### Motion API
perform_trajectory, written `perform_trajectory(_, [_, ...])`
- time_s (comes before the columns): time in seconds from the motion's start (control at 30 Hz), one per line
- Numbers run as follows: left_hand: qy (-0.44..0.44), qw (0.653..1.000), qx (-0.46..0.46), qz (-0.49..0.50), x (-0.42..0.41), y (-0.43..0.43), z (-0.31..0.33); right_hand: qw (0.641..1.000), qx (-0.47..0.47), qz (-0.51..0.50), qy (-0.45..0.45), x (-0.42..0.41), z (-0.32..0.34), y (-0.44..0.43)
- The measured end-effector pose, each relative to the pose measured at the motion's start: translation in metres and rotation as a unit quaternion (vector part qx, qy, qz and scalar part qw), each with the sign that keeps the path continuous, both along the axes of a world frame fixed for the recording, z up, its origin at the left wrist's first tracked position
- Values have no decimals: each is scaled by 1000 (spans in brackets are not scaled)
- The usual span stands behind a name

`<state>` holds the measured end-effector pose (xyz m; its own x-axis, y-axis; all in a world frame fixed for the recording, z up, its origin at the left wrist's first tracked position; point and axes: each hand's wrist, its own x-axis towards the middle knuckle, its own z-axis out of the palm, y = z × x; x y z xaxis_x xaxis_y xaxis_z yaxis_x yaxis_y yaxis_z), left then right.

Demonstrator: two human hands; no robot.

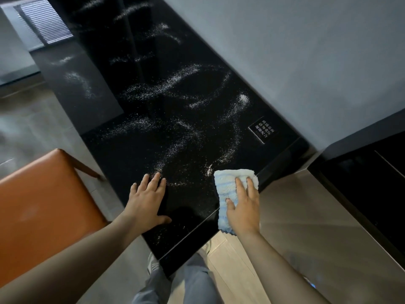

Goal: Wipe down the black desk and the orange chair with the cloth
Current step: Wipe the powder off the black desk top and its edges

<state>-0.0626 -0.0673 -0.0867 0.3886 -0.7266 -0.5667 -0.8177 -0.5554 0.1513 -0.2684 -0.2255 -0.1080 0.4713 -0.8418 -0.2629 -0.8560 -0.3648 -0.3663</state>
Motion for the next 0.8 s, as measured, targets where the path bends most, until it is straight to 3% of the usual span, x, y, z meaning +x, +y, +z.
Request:
perform_trajectory(0.43, [-20,1000,11,-11,24,52,-19,1000,21,12,4,14,0,94])
perform_trajectory(0.8, [13,1000,-7,18,25,51,-21,999,12,47,11,14,-5,117])
